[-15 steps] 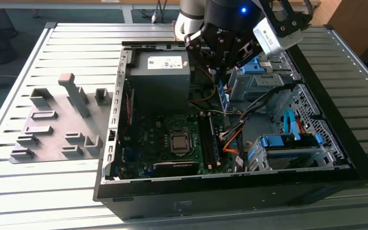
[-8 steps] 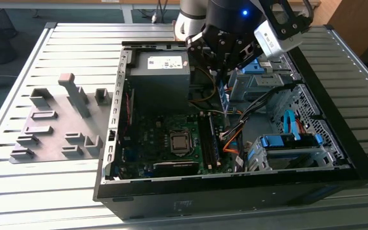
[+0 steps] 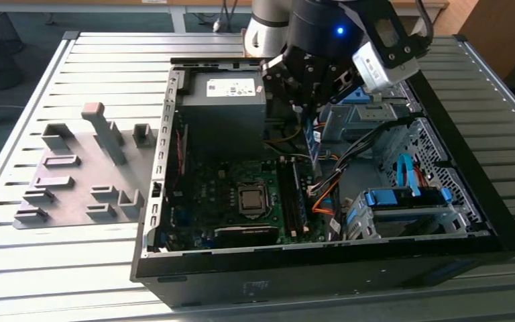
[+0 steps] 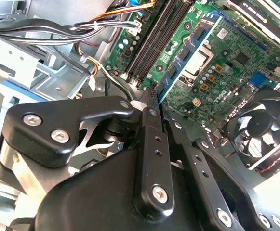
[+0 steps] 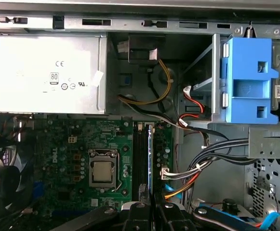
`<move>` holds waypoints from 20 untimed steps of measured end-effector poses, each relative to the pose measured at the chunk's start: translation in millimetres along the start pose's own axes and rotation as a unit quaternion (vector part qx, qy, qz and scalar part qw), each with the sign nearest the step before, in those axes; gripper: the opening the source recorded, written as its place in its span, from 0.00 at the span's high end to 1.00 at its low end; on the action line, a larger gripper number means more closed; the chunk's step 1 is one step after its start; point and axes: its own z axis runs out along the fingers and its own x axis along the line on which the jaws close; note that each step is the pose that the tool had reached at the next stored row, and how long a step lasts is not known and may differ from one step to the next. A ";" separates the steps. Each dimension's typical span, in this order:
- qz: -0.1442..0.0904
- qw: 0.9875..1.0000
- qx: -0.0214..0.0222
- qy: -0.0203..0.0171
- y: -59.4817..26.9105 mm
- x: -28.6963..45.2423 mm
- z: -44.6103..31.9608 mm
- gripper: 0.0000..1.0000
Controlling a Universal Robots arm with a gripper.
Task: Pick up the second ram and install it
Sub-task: 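Insert the second ram into the second slot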
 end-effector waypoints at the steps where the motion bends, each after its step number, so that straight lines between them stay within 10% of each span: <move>1: 0.000 1.000 0.000 0.000 0.0 0.0 1.8 0.86; 20: 0.000 1.000 0.001 0.009 -0.4 1.1 29.8 0.86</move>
